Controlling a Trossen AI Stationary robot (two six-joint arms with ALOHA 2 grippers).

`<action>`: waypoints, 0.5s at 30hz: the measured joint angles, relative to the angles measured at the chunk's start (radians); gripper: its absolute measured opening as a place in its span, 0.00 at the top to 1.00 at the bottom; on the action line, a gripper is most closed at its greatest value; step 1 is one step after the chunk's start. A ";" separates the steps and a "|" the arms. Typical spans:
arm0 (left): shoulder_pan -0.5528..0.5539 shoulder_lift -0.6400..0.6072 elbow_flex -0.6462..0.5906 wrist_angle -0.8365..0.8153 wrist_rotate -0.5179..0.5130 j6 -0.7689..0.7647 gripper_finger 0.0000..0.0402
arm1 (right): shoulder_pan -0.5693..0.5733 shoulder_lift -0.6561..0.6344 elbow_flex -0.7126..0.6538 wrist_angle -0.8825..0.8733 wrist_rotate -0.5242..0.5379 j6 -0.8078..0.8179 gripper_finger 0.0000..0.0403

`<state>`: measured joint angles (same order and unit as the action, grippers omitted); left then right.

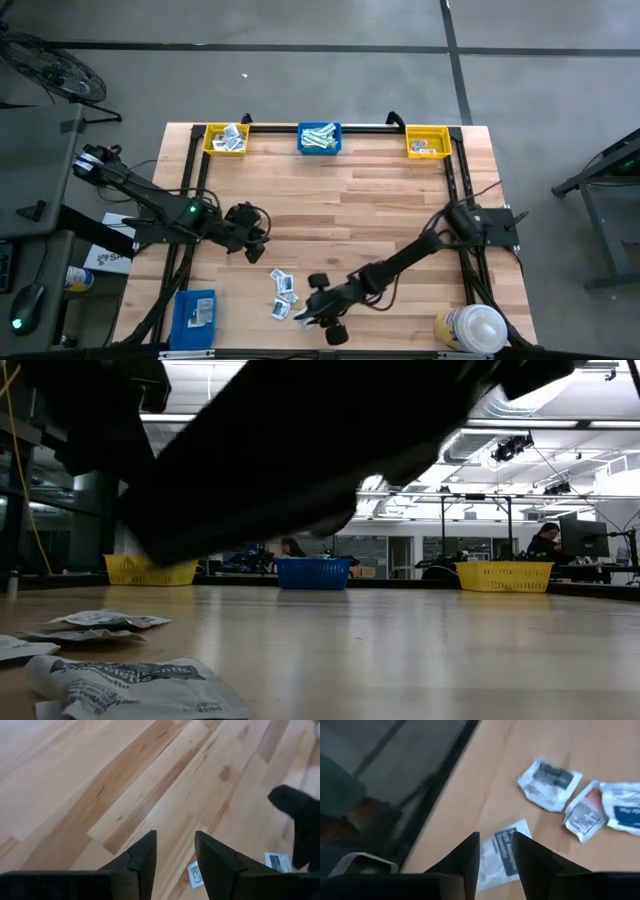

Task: Pick & Place First Aid Supplies
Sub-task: Put the gray towelette pack into the left yellow bin

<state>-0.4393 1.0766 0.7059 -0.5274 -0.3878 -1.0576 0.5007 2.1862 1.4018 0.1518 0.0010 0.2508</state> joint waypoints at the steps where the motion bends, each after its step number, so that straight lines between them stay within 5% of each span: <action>1: 0.000 0.001 -0.001 -0.001 0.001 -0.002 0.67 | 0.000 0.024 0.029 -0.022 0.001 -0.009 0.73; 9: 0.000 -0.001 -0.001 0.003 0.012 -0.021 0.67 | 0.017 0.150 0.217 -0.212 0.017 -0.051 0.73; 15: 0.000 0.000 -0.001 0.002 0.011 -0.022 0.67 | 0.022 0.163 0.211 -0.274 0.074 0.033 0.73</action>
<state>-0.4393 1.0761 0.7052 -0.5256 -0.3767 -1.0794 0.5224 2.3497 1.6132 -0.1226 0.0754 0.2835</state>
